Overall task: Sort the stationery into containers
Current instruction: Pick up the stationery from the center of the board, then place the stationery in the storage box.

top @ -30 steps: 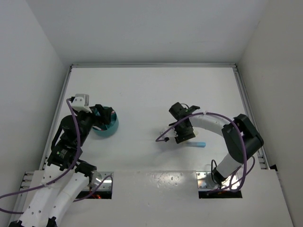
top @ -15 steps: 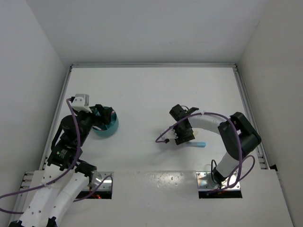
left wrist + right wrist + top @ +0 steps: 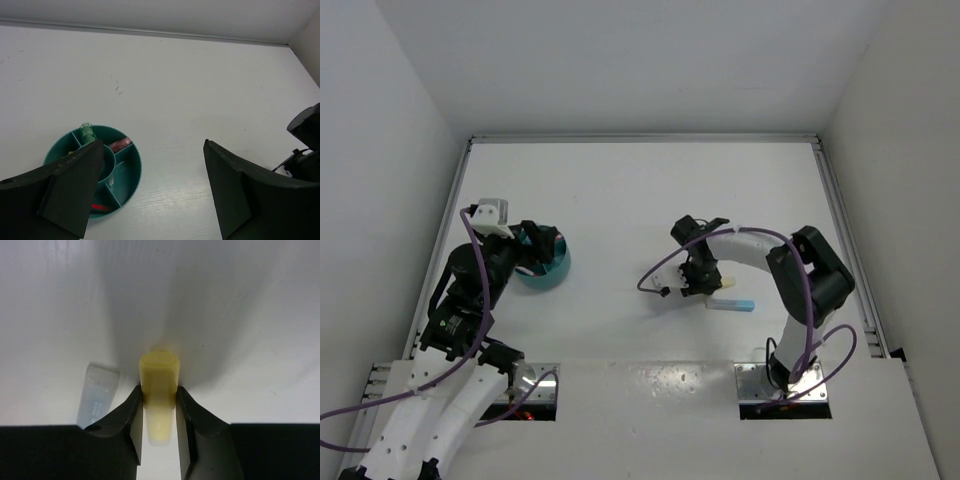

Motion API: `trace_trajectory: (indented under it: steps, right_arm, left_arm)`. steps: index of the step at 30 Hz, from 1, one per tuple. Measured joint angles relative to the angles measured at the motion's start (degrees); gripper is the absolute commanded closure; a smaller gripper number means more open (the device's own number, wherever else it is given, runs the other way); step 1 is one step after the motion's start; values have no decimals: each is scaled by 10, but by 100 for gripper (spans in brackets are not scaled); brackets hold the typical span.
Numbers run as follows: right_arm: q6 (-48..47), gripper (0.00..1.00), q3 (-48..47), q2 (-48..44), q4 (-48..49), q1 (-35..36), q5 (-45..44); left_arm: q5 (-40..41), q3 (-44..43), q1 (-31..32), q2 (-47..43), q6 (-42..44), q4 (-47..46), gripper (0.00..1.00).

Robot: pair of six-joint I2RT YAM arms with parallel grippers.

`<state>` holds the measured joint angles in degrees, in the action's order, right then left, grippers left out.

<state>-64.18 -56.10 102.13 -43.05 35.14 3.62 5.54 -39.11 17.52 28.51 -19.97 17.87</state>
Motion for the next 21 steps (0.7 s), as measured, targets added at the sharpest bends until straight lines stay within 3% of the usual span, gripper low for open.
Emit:
trace_trajectory:
  steps: [3, 4, 7, 14, 18, 21]
  right_arm:
    - [8, 92, -21, 5, -9, 1, 27]
    - [21, 97, -41, 9, -19, 3, 35]
    - [100, 100, -132, 22, -12, 12, 50]
    - [366, 100, -407, 67, 149, 33, 61]
    - [448, 100, -455, 81, 227, 63, 77]
    - [497, 100, -468, 107, 257, 82, 141]
  left_arm:
    - [0, 0, 0, 0, 0, 0, 14]
    - [2, 0, 0, 0, 0, 0, 14]
    - [14, 0, 0, 0, -1, 0, 15]
    - [73, 0, 0, -27, -11, 0, 15]
    - [96, 0, 0, -41, -15, -2, 15]
    - [109, 0, -2, -47, -16, -2, 15]
